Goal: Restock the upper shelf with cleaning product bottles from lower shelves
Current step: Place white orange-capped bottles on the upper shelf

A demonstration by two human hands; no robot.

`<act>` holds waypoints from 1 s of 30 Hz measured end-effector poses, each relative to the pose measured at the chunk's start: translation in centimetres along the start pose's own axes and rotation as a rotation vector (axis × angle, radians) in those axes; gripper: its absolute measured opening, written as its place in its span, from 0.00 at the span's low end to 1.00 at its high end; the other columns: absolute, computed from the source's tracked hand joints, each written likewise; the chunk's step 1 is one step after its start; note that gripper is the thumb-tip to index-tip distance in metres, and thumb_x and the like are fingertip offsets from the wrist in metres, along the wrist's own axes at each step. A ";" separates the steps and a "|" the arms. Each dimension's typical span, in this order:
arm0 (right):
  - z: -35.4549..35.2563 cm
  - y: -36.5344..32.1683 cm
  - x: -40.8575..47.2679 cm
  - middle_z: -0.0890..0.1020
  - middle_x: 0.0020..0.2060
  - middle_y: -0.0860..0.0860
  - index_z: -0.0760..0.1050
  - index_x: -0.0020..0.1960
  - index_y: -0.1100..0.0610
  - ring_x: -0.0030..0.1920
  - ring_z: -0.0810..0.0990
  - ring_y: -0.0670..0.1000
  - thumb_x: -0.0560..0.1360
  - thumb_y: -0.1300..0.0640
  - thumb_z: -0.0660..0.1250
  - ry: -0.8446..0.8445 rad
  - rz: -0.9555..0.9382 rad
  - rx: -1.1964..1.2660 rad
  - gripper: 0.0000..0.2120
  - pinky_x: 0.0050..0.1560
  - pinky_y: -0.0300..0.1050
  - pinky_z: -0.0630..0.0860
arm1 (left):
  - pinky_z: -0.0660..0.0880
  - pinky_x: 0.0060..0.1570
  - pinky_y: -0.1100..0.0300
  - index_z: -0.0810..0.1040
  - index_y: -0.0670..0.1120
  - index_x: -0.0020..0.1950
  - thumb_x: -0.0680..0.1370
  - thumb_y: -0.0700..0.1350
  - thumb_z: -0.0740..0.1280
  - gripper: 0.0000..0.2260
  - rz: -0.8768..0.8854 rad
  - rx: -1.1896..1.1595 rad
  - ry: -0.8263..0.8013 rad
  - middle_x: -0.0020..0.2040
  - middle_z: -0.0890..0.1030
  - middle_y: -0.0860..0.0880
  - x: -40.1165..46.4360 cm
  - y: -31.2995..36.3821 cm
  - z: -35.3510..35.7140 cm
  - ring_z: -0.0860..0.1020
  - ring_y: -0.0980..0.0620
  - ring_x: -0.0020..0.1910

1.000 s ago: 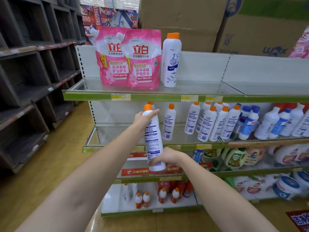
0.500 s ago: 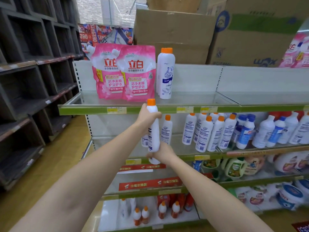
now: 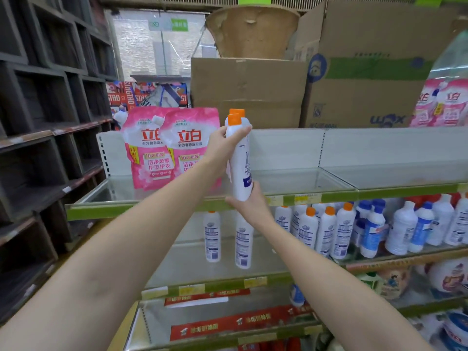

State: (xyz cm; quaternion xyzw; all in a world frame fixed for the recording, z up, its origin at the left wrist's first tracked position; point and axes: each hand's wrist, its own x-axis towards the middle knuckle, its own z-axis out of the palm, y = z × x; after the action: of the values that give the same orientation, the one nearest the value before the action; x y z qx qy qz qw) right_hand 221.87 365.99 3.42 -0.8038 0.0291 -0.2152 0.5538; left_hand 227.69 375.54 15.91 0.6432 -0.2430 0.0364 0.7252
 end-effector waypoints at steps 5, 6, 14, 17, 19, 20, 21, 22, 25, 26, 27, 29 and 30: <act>-1.1 -1.4 3.9 0.78 0.57 0.51 0.63 0.62 0.58 0.54 0.78 0.50 0.72 0.54 0.76 -0.010 -0.079 0.048 0.27 0.48 0.41 0.74 | 0.81 0.50 0.44 0.79 0.36 0.53 0.70 0.59 0.76 0.27 0.094 0.106 0.016 0.45 0.82 0.39 3.8 2.3 1.3 0.82 0.43 0.42; -1.4 -1.5 4.6 0.77 0.57 0.52 0.62 0.62 0.58 0.54 0.78 0.50 0.72 0.56 0.75 -0.008 -0.092 0.052 0.27 0.46 0.39 0.73 | 0.80 0.48 0.46 0.79 0.35 0.53 0.71 0.59 0.75 0.28 0.112 0.118 0.022 0.44 0.81 0.41 4.5 2.5 1.5 0.81 0.46 0.42; -2.1 -0.1 9.2 0.76 0.58 0.54 0.62 0.58 0.55 0.58 0.78 0.55 0.67 0.52 0.73 0.038 -0.135 0.059 0.26 0.55 0.51 0.77 | 0.72 0.37 0.54 0.78 0.35 0.43 0.65 0.69 0.73 0.35 0.229 0.378 0.082 0.36 0.75 0.46 8.2 2.6 2.0 0.75 0.50 0.35; -2.3 0.6 10.0 0.74 0.59 0.53 0.61 0.58 0.53 0.59 0.76 0.54 0.67 0.50 0.73 0.029 -0.150 0.056 0.28 0.61 0.55 0.76 | 0.73 0.37 0.54 0.78 0.34 0.41 0.62 0.73 0.73 0.39 0.247 0.477 0.100 0.35 0.74 0.45 9.8 2.3 1.8 0.74 0.50 0.34; -2.5 0.9 10.5 0.73 0.60 0.54 0.62 0.59 0.55 0.59 0.76 0.54 0.70 0.49 0.76 0.014 -0.151 0.051 0.28 0.61 0.53 0.76 | 0.74 0.38 0.53 0.79 0.34 0.44 0.63 0.70 0.74 0.37 0.242 0.467 0.092 0.36 0.76 0.45 10.4 1.8 1.9 0.75 0.49 0.35; -2.7 1.1 10.8 0.73 0.61 0.54 0.62 0.60 0.56 0.59 0.76 0.54 0.70 0.49 0.76 0.013 -0.154 0.045 0.29 0.60 0.52 0.76 | 0.75 0.39 0.53 0.79 0.34 0.46 0.64 0.69 0.74 0.36 0.234 0.454 0.090 0.38 0.77 0.45 10.7 1.4 2.0 0.76 0.49 0.36; -2.8 1.4 11.1 0.74 0.61 0.54 0.62 0.60 0.57 0.59 0.77 0.54 0.71 0.48 0.77 0.017 -0.160 0.035 0.29 0.58 0.50 0.77 | 0.75 0.41 0.52 0.80 0.35 0.47 0.65 0.68 0.74 0.35 0.226 0.441 0.090 0.39 0.77 0.45 10.8 1.0 2.1 0.77 0.49 0.37; -2.9 1.6 11.4 0.74 0.61 0.54 0.63 0.60 0.58 0.59 0.77 0.54 0.70 0.47 0.78 0.023 -0.161 0.015 0.30 0.55 0.48 0.76 | 0.75 0.41 0.52 0.80 0.36 0.47 0.66 0.68 0.73 0.34 0.223 0.432 0.093 0.39 0.78 0.45 11.0 0.6 2.3 0.77 0.49 0.38; -3.1 2.3 12.2 0.75 0.60 0.53 0.63 0.59 0.58 0.55 0.77 0.52 0.69 0.46 0.79 0.012 -0.148 -0.034 0.32 0.44 0.37 0.73 | 0.74 0.41 0.52 0.79 0.36 0.49 0.70 0.65 0.71 0.31 0.217 0.424 0.096 0.40 0.77 0.45 11.2 -0.5 2.5 0.76 0.50 0.39; -3.1 2.4 12.3 0.75 0.60 0.53 0.63 0.58 0.58 0.54 0.77 0.51 0.69 0.46 0.80 0.009 -0.144 -0.039 0.32 0.41 0.34 0.72 | 0.74 0.42 0.52 0.79 0.35 0.50 0.72 0.64 0.70 0.29 0.208 0.421 0.085 0.40 0.77 0.45 11.3 -0.9 2.5 0.76 0.50 0.39; -2.9 2.7 12.6 0.76 0.60 0.53 0.63 0.58 0.58 0.53 0.78 0.51 0.68 0.46 0.80 0.010 -0.135 -0.037 0.33 0.40 0.34 0.73 | 0.74 0.42 0.52 0.79 0.35 0.51 0.74 0.61 0.70 0.26 0.202 0.421 0.067 0.41 0.77 0.45 11.2 -1.2 2.6 0.75 0.50 0.40; -2.6 3.4 12.8 0.77 0.60 0.54 0.64 0.58 0.59 0.52 0.79 0.51 0.68 0.46 0.81 0.003 -0.106 -0.031 0.33 0.42 0.38 0.78 | 0.70 0.42 0.53 0.77 0.34 0.51 0.78 0.57 0.68 0.23 0.197 0.466 0.026 0.40 0.74 0.45 11.3 -2.1 2.5 0.72 0.50 0.40; -2.4 3.7 12.9 0.77 0.60 0.54 0.64 0.58 0.59 0.51 0.79 0.51 0.68 0.47 0.81 -0.011 -0.088 -0.032 0.32 0.41 0.37 0.76 | 0.68 0.42 0.54 0.75 0.33 0.51 0.78 0.57 0.67 0.24 0.197 0.499 0.011 0.40 0.72 0.46 11.4 -2.6 2.3 0.70 0.50 0.40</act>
State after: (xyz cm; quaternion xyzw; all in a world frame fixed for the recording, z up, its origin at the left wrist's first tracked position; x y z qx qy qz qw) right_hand 233.34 358.82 4.79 -0.8142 -0.0059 -0.2347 0.5310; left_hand 238.00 369.92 18.18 0.7753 -0.2841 0.1689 0.5382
